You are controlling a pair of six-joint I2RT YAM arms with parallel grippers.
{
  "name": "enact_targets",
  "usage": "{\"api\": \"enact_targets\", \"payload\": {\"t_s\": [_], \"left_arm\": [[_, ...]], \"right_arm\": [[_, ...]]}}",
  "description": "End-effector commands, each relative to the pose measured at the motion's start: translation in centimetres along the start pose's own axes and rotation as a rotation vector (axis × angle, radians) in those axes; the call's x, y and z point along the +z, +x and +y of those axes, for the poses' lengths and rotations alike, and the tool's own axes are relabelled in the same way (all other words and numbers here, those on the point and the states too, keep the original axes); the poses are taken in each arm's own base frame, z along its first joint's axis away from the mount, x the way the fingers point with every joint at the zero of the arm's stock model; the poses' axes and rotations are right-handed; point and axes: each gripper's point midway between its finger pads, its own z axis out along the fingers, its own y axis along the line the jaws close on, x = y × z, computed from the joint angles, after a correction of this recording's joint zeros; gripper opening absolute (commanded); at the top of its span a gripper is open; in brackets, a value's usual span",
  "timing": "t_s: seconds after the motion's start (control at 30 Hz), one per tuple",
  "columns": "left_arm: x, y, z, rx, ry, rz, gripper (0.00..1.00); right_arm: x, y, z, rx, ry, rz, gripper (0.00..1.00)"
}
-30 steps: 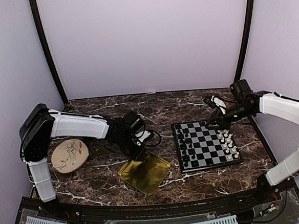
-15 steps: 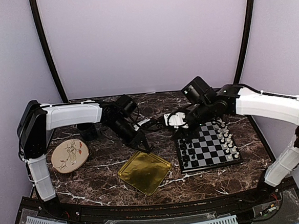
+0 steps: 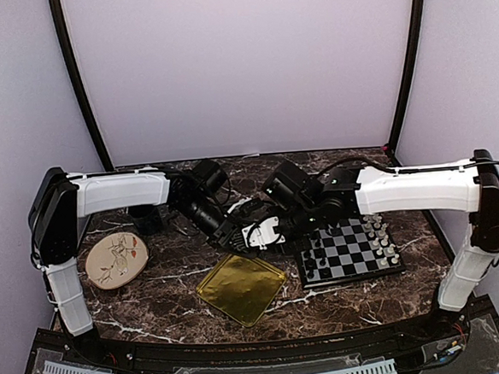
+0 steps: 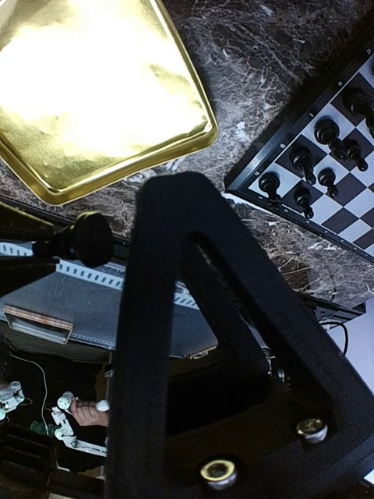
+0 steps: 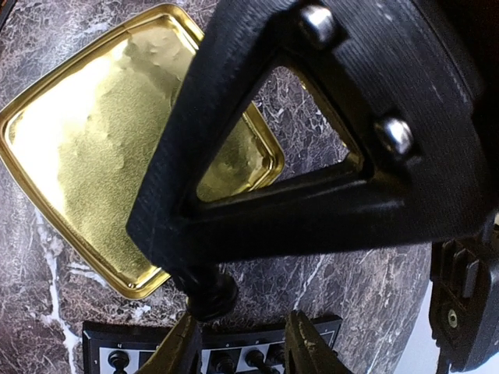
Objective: Set up the chess pieces on the board
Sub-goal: Pass from the left arm to the right
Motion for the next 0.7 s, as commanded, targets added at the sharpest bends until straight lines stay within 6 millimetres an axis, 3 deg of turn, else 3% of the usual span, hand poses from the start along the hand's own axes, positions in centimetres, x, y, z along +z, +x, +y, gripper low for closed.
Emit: {"api": "enact_targets", "payload": {"t_s": [0.0,0.3,0.57,0.67], "left_arm": [[-1.0,0.3,-2.1,0.005,0.055,-0.005,0.04],[-0.8,0.5,-2.0,0.000,0.070,0.002,0.04],[-0.8,0.6,-1.9,0.005,0.062,0.005,0.04],[-1.1,0.3,-1.7,0.012,0.036,-0.006,0.10]], "right_arm": [[0.0,-2.2,-0.9,-0.044,0.050,-0.026,0.38],[0.6,-3.0,0.8,-0.086,0.002,-0.032,0.35],[0.9,-3.0,1.5,-0.092,-0.015,-0.026,0.17],[1.0,-2.7,1.6,-0.081,-0.016,-0.018,0.14]]}}
